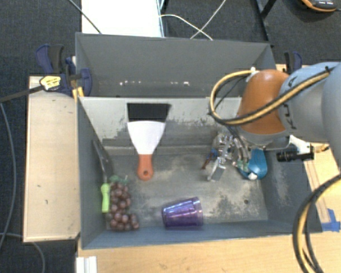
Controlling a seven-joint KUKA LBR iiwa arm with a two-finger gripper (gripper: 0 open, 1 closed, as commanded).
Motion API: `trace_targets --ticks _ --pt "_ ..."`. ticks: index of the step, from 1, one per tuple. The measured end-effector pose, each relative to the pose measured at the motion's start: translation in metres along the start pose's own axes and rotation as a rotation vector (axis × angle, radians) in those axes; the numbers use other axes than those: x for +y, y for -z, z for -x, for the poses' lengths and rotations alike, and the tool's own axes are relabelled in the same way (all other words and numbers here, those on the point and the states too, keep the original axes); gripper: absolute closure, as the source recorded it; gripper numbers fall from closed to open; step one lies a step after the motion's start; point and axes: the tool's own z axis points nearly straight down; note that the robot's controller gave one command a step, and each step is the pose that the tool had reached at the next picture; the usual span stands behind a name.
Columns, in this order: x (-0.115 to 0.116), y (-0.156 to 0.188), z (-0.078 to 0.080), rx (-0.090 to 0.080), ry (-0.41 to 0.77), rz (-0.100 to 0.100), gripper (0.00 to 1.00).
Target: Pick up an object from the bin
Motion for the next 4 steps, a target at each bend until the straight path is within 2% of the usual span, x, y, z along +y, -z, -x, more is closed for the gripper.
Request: trace_targets --ticks 1,2,3,4 --pt "-0.001 0.002 0.005 -0.008 0.144 0.003 1.0" --pt "-0.001 0.002 0.004 -0.007 0.145 0.002 1.0" --pt "-0.002 0.023 0.003 -0.001 0.146 0.002 1.0" --pt "-0.002 0.063 0.003 -0.003 0.147 0.002 1.0"
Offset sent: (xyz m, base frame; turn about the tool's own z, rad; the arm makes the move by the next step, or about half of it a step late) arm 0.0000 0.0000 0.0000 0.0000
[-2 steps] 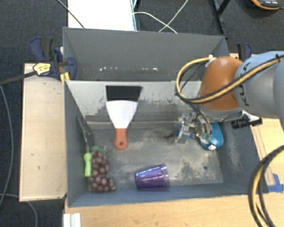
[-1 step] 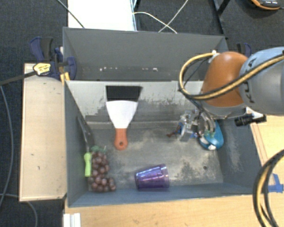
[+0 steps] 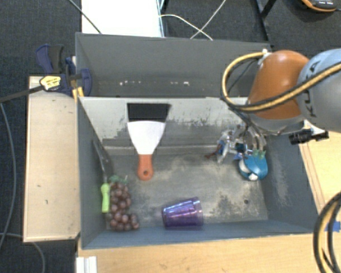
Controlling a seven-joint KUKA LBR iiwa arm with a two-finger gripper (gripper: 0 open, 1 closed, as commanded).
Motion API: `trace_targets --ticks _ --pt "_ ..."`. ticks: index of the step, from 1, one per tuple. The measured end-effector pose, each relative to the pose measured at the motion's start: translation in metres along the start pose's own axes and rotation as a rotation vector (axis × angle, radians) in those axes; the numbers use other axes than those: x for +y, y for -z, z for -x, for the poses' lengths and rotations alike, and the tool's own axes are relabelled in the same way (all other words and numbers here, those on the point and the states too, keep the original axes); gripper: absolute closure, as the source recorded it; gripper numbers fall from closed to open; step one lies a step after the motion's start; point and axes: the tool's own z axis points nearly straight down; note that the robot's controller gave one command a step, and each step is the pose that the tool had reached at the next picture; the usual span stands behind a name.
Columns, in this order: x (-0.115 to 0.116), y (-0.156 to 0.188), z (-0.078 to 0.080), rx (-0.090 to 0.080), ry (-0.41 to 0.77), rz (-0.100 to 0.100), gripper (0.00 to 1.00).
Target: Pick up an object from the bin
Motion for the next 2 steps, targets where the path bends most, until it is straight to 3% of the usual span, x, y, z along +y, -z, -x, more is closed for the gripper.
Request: trace_targets --ticks 2 --pt "0.0 0.036 0.002 -0.011 0.002 0.002 1.0"
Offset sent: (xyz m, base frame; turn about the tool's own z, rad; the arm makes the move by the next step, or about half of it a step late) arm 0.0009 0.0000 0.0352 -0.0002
